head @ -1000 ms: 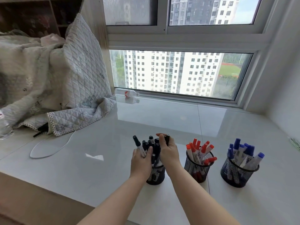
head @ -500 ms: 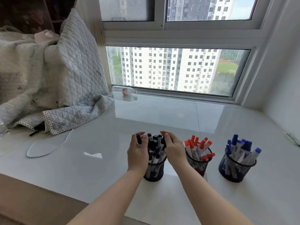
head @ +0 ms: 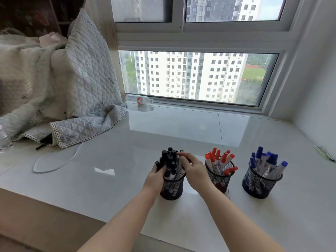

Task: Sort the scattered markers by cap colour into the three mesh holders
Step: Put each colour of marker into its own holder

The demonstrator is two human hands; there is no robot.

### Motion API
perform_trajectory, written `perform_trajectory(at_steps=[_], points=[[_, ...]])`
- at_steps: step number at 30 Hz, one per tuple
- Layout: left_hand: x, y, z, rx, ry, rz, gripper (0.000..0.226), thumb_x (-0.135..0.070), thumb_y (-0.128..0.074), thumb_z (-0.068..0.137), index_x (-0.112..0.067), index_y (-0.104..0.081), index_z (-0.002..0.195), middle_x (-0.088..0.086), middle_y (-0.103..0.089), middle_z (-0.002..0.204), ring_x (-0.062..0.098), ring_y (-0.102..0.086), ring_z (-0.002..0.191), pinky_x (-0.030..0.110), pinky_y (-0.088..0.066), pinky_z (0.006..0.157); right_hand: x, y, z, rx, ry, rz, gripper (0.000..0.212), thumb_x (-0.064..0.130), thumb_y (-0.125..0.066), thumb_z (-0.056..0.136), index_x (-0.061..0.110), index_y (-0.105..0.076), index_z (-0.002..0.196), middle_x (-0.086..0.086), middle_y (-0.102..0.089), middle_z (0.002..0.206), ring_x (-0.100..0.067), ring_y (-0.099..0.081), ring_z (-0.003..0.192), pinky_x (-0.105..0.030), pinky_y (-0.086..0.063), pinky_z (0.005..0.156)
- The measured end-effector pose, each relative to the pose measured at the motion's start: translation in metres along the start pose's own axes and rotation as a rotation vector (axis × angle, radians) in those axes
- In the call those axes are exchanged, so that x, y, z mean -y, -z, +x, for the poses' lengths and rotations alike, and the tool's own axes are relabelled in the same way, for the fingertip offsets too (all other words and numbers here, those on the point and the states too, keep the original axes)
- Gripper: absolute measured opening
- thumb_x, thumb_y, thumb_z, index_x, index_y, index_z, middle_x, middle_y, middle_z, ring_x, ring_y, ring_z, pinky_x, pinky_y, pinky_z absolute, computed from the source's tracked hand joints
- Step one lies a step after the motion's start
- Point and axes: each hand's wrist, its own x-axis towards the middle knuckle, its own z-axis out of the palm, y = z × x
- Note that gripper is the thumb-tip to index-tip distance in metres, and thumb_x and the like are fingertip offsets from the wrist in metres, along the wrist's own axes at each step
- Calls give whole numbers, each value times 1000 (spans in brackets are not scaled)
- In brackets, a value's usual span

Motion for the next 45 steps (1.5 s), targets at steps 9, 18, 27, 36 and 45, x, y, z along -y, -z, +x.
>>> perform_trajectory(at_steps=[9,18,27,36,45], points=[[1,1,-21,118,-11,-9,26,-45,-35,96,-32,-57,99,-25,-69,69,-14,-62,62,14,-47,44,5,12,-15,95,-48,32,23,27,-36,99,37,-56,95,15,-62,93,0,-56,83,-18,-39,63],[-6,0,-36,141,62,12,29,-55,-32,94,-42,-54,107,-23,-64,95,-5,-57,86,33,-46,77,9,25,-30,234,-132,21,38,6,-36,98,26,-52,126,-1,-49,123,-14,-49,111,-17,-40,79],[3,12,-49,-250,-456,362,14,-28,-56,90,-32,-55,103,-10,-54,107,7,-56,100,19,-43,78,6,50,-39,72,-15,-28,33,6,-44,93,33,-63,100,-1,-55,79,-14,-48,66,-13,-40,51],[4,3,-55,-232,-783,958,33,-46,-67,76,-32,-65,106,-10,-48,86,10,-48,89,22,-43,68,3,58,-38,18,75,-307,23,15,-51,90,35,-61,88,8,-59,80,-5,-49,57,-15,-38,50],[-7,-6,-49,-195,-757,1077,27,-51,-62,78,-32,-65,98,-14,-39,81,11,-47,88,22,-34,69,20,50,-30,79,188,-509,18,19,-52,90,28,-65,98,13,-56,84,-6,-53,70,-21,-38,62]])
